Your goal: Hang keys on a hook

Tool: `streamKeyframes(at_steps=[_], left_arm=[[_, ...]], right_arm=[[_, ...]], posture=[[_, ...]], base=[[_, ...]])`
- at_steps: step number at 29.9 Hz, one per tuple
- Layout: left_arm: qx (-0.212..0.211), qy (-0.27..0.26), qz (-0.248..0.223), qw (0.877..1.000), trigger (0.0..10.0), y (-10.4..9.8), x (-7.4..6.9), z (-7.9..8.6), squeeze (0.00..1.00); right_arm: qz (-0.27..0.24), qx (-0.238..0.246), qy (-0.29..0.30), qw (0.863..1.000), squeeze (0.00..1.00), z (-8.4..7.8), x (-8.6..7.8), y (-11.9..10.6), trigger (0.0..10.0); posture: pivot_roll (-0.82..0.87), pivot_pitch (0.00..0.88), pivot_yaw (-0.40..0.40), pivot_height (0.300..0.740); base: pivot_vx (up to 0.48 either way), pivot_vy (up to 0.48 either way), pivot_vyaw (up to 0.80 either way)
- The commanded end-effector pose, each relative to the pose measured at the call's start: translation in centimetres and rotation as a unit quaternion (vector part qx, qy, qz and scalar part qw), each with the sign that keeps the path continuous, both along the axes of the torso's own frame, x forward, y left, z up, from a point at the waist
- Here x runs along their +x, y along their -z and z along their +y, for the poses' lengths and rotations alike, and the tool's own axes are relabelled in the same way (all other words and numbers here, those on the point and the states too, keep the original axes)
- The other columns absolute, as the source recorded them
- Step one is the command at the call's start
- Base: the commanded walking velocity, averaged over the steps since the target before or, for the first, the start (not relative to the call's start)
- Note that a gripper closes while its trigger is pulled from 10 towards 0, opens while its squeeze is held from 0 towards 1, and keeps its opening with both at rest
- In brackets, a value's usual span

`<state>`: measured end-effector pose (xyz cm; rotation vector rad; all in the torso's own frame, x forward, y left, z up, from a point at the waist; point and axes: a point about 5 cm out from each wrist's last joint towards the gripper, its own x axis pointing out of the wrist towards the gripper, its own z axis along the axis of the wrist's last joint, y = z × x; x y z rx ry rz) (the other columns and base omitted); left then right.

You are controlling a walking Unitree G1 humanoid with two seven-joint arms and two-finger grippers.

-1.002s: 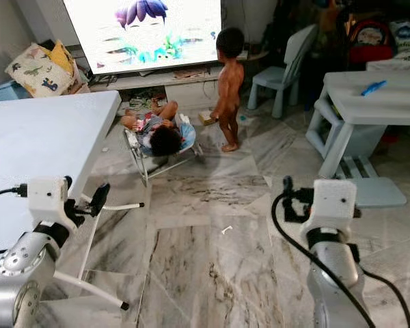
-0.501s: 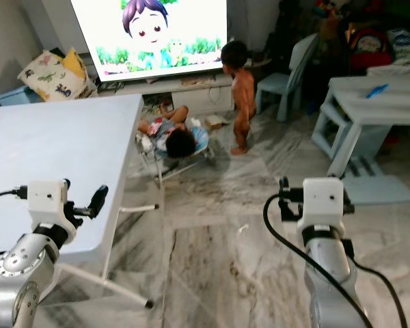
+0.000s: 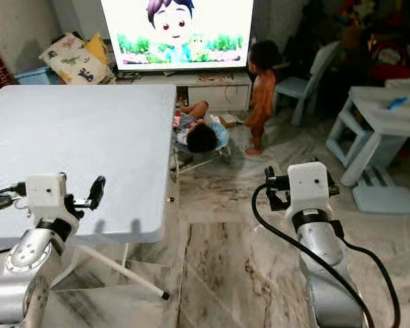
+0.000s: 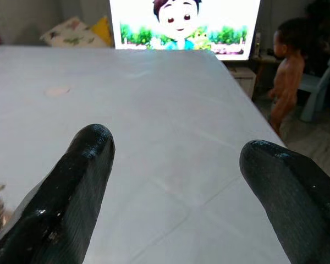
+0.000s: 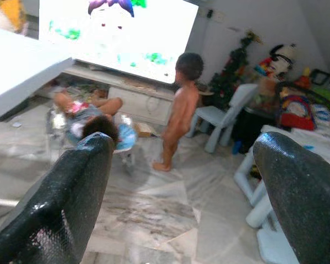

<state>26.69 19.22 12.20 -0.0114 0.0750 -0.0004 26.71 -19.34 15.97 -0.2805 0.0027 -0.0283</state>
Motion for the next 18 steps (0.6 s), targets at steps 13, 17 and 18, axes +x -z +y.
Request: streamKeyframes(at_steps=[13, 17, 18], left_arm=[[0.019, -0.010, -0.011, 1.000, 10.0, -0.3, 0.6, 0.5, 0.00], [0.026, -0.008, -0.010, 1.000, 10.0, -0.4, 0.8, 0.6, 0.00], [0.027, -0.008, -0.009, 1.000, 10.0, -0.4, 0.9, 0.5, 0.00]], right_arm=[[-0.007, 0.011, -0.019, 1.000, 0.00, 1.1, 1.1, 0.1, 10.0], [-0.012, 0.020, -0.021, 1.000, 0.00, 1.5, 1.3, 0.1, 10.0], [-0.015, 0.020, -0.023, 0.999, 0.00, 1.6, 1.4, 0.0, 10.0]], posture=[[-0.04, 0.000, 0.026, 0.740], [-0.04, 0.000, 0.035, 0.740], [-0.03, 0.000, 0.041, 0.740]], base=[[0.000, 0.242, 0.00], [0.000, 0.480, 0.00], [0.000, 0.480, 0.00]])
